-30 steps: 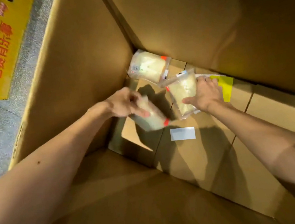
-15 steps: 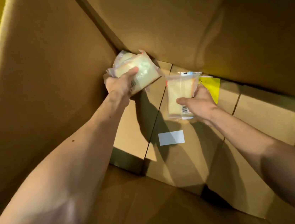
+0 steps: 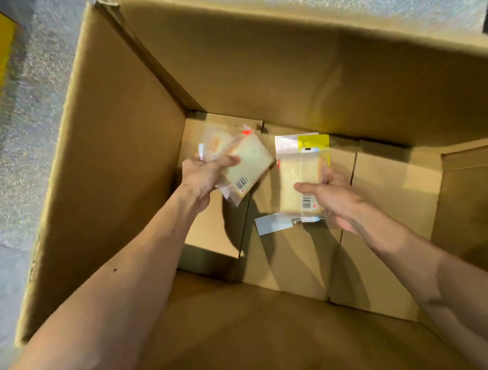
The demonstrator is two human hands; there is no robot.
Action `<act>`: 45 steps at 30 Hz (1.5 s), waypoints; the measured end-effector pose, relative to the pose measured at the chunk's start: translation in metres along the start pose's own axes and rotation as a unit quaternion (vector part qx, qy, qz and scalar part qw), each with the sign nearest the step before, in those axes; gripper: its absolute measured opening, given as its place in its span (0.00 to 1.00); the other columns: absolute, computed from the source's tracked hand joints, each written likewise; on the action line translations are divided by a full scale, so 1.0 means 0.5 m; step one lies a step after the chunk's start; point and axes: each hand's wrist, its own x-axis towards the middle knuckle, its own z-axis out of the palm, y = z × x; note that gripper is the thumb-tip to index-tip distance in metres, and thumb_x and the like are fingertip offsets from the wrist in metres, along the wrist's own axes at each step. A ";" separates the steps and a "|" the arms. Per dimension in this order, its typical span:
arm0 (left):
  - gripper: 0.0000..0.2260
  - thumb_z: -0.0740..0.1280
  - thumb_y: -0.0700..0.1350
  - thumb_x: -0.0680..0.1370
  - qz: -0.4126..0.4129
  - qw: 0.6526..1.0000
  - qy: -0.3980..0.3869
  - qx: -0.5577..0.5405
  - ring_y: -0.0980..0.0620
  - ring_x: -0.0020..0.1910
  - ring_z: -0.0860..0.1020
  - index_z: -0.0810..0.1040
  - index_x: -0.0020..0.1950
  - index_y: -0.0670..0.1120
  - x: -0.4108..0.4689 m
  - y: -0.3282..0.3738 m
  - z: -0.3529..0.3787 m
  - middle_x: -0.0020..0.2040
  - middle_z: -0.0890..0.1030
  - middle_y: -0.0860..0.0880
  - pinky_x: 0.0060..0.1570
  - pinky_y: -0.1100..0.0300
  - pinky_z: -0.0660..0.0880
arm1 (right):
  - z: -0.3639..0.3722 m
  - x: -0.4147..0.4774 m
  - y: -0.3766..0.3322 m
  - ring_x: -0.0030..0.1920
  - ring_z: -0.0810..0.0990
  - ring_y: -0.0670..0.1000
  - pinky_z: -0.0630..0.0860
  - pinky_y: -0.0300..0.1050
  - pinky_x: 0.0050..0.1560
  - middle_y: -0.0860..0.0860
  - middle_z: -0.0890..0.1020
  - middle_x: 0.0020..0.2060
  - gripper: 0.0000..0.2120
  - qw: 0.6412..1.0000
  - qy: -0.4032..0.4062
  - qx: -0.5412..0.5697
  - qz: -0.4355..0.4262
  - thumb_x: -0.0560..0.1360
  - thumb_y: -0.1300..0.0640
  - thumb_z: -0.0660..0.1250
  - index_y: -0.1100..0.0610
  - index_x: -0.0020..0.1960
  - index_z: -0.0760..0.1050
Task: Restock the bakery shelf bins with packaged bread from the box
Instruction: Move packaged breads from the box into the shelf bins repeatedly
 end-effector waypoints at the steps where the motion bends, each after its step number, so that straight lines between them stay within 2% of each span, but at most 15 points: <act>1: 0.24 0.81 0.38 0.66 0.002 1.000 -0.005 0.023 0.46 0.49 0.85 0.76 0.58 0.41 -0.025 0.000 -0.007 0.54 0.84 0.44 0.40 0.54 0.82 | -0.001 -0.026 0.002 0.46 0.86 0.52 0.83 0.53 0.44 0.56 0.85 0.52 0.20 1.000 0.010 0.004 0.002 0.73 0.64 0.74 0.65 0.61 0.70; 3: 0.23 0.79 0.38 0.68 -0.003 0.999 -0.024 0.043 0.47 0.49 0.85 0.74 0.59 0.42 -0.084 0.004 -0.022 0.54 0.84 0.44 0.45 0.50 0.83 | 0.000 -0.085 0.001 0.51 0.85 0.58 0.82 0.61 0.52 0.59 0.84 0.55 0.20 0.999 0.037 0.011 -0.012 0.74 0.64 0.73 0.67 0.60 0.67; 5: 0.24 0.80 0.38 0.67 0.001 0.998 -0.038 0.059 0.47 0.49 0.84 0.73 0.58 0.43 -0.146 0.013 -0.040 0.54 0.83 0.45 0.47 0.50 0.83 | 0.011 -0.148 -0.006 0.54 0.83 0.58 0.81 0.58 0.55 0.57 0.82 0.57 0.14 0.996 0.064 0.033 -0.046 0.76 0.65 0.71 0.59 0.57 0.71; 9: 0.21 0.80 0.37 0.67 0.041 0.995 -0.084 0.042 0.47 0.47 0.84 0.75 0.55 0.44 -0.301 0.047 -0.077 0.52 0.84 0.44 0.44 0.49 0.83 | 0.064 -0.311 -0.025 0.53 0.78 0.54 0.77 0.47 0.46 0.51 0.77 0.53 0.17 0.976 0.152 0.047 -0.148 0.77 0.63 0.71 0.51 0.61 0.70; 12: 0.22 0.79 0.38 0.69 0.060 0.988 -0.142 -0.007 0.46 0.46 0.84 0.76 0.59 0.42 -0.433 0.080 -0.110 0.52 0.84 0.43 0.41 0.50 0.83 | 0.113 -0.470 -0.038 0.51 0.76 0.52 0.73 0.45 0.45 0.47 0.77 0.48 0.13 0.943 0.231 0.035 -0.238 0.77 0.61 0.70 0.47 0.57 0.73; 15: 0.24 0.80 0.41 0.68 0.093 0.978 -0.186 -0.013 0.46 0.49 0.83 0.75 0.61 0.44 -0.561 0.113 -0.133 0.54 0.82 0.44 0.47 0.46 0.83 | 0.157 -0.660 -0.055 0.55 0.76 0.44 0.73 0.35 0.48 0.43 0.77 0.55 0.20 0.919 0.256 -0.014 -0.298 0.77 0.52 0.71 0.51 0.68 0.73; 19: 0.18 0.79 0.40 0.69 0.145 0.956 -0.254 -0.020 0.46 0.41 0.83 0.80 0.57 0.43 -0.733 0.165 -0.126 0.48 0.86 0.43 0.48 0.45 0.79 | 0.146 -0.846 -0.070 0.65 0.72 0.47 0.70 0.46 0.66 0.47 0.75 0.64 0.28 0.865 0.310 -0.089 -0.385 0.77 0.35 0.63 0.48 0.72 0.72; 22: 0.16 0.77 0.39 0.70 0.146 0.929 -0.340 -0.010 0.47 0.37 0.83 0.81 0.56 0.43 -0.852 0.188 -0.095 0.42 0.86 0.44 0.39 0.51 0.81 | 0.079 -0.965 -0.072 0.63 0.69 0.46 0.62 0.40 0.68 0.47 0.74 0.62 0.20 0.820 0.389 -0.098 -0.407 0.81 0.44 0.58 0.47 0.70 0.74; 25: 0.19 0.76 0.41 0.72 0.150 0.894 -0.420 0.039 0.51 0.30 0.83 0.78 0.61 0.41 -0.977 0.176 -0.050 0.36 0.84 0.47 0.24 0.60 0.76 | 0.003 -1.102 -0.028 0.61 0.68 0.45 0.64 0.42 0.66 0.47 0.74 0.59 0.16 0.785 0.462 -0.109 -0.397 0.81 0.53 0.63 0.43 0.68 0.75; 29: 0.21 0.75 0.41 0.73 0.151 0.831 -0.526 0.099 0.50 0.40 0.85 0.78 0.65 0.42 -1.163 0.105 0.039 0.43 0.86 0.45 0.34 0.56 0.80 | -0.093 -1.300 0.076 0.64 0.72 0.47 0.71 0.45 0.65 0.48 0.73 0.64 0.25 0.755 0.541 -0.021 -0.371 0.76 0.54 0.72 0.46 0.71 0.70; 32: 0.18 0.74 0.43 0.74 0.157 0.767 -0.601 0.161 0.52 0.33 0.84 0.79 0.63 0.41 -1.320 0.023 0.100 0.38 0.85 0.46 0.31 0.59 0.79 | -0.161 -1.462 0.180 0.55 0.80 0.47 0.79 0.40 0.48 0.51 0.77 0.61 0.33 0.754 0.555 0.100 -0.335 0.73 0.53 0.76 0.51 0.74 0.66; 36: 0.18 0.75 0.44 0.72 0.150 0.697 -0.659 0.240 0.53 0.33 0.83 0.81 0.61 0.43 -1.509 -0.115 0.167 0.40 0.85 0.46 0.27 0.60 0.78 | -0.228 -1.654 0.358 0.32 0.80 0.44 0.73 0.35 0.28 0.55 0.84 0.46 0.18 0.766 0.559 0.186 -0.257 0.71 0.52 0.77 0.58 0.56 0.79; 40: 0.15 0.76 0.40 0.71 0.141 0.664 -0.684 0.267 0.51 0.32 0.83 0.81 0.57 0.42 -1.665 -0.267 0.221 0.39 0.85 0.45 0.28 0.57 0.80 | -0.281 -1.779 0.539 0.33 0.78 0.50 0.71 0.42 0.35 0.55 0.84 0.37 0.33 0.746 0.596 0.231 -0.186 0.59 0.36 0.80 0.63 0.48 0.83; 43: 0.16 0.75 0.39 0.72 0.125 0.635 -0.707 0.285 0.52 0.30 0.83 0.80 0.59 0.40 -1.765 -0.380 0.254 0.40 0.84 0.45 0.31 0.56 0.81 | -0.321 -1.864 0.661 0.27 0.81 0.48 0.76 0.38 0.29 0.53 0.85 0.34 0.12 0.709 0.583 0.337 -0.211 0.71 0.52 0.76 0.61 0.44 0.81; 45: 0.19 0.75 0.37 0.72 0.120 0.629 -0.713 0.285 0.51 0.29 0.83 0.79 0.61 0.37 -1.819 -0.453 0.280 0.38 0.84 0.44 0.28 0.56 0.80 | -0.347 -1.911 0.741 0.28 0.82 0.49 0.78 0.40 0.29 0.56 0.86 0.37 0.12 0.683 0.592 0.373 -0.209 0.72 0.56 0.75 0.63 0.49 0.81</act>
